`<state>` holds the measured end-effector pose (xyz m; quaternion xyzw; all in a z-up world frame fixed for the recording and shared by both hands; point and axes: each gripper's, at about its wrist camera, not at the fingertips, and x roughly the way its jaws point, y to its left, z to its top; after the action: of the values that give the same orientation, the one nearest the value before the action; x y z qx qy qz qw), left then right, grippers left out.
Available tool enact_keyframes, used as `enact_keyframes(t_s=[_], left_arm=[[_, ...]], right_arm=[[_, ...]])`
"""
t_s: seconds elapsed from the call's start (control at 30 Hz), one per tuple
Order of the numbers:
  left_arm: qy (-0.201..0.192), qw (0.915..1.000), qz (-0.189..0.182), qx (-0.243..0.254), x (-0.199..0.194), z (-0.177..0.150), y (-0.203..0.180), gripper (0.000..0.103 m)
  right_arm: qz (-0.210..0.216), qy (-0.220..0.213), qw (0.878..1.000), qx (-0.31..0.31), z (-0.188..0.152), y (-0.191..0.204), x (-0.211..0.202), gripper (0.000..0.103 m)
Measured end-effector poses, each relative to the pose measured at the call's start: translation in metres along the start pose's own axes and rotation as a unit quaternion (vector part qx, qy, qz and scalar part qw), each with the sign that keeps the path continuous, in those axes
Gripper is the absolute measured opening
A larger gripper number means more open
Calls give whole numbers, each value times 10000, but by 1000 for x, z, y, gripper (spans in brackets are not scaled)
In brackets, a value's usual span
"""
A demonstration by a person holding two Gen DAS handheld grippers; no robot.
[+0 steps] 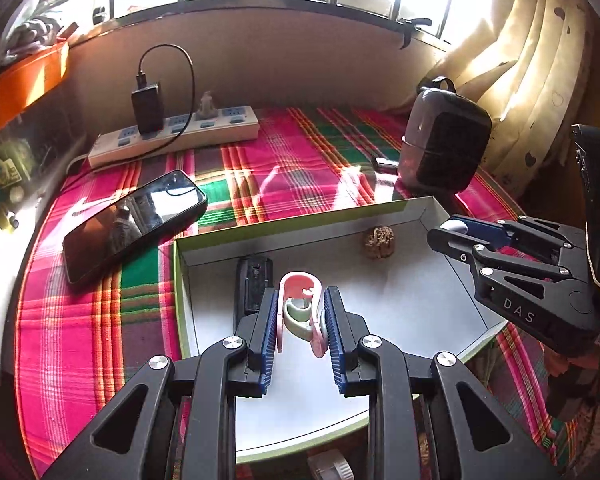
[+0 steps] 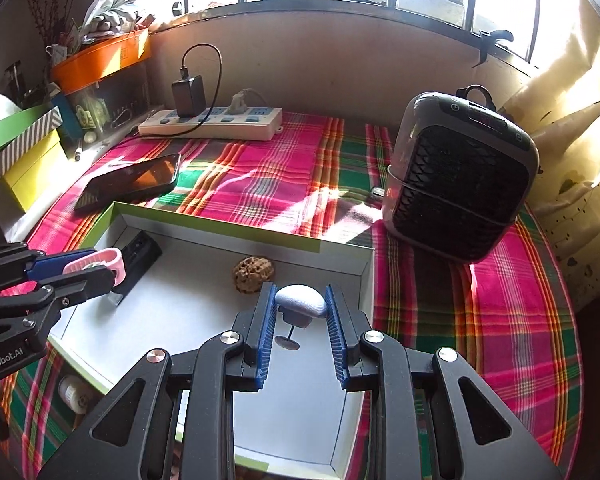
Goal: Organize objects
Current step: 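Carry the pink clip and white knob into the box and open both grippers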
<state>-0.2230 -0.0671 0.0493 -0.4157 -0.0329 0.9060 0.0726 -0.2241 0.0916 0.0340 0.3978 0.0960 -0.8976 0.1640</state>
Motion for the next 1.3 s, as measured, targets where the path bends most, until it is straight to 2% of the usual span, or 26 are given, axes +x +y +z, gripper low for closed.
enact_keyframes(t_s=[0.47,1.3], left_arm=[[222,9997,101,35,42,14,-2,21],[285,9992,251,109,62,19,-4,22]], right_arm=[[-87,221,9997,-102,3,-1,29,26],[-150,335,9991,-216,3,1,43,26]])
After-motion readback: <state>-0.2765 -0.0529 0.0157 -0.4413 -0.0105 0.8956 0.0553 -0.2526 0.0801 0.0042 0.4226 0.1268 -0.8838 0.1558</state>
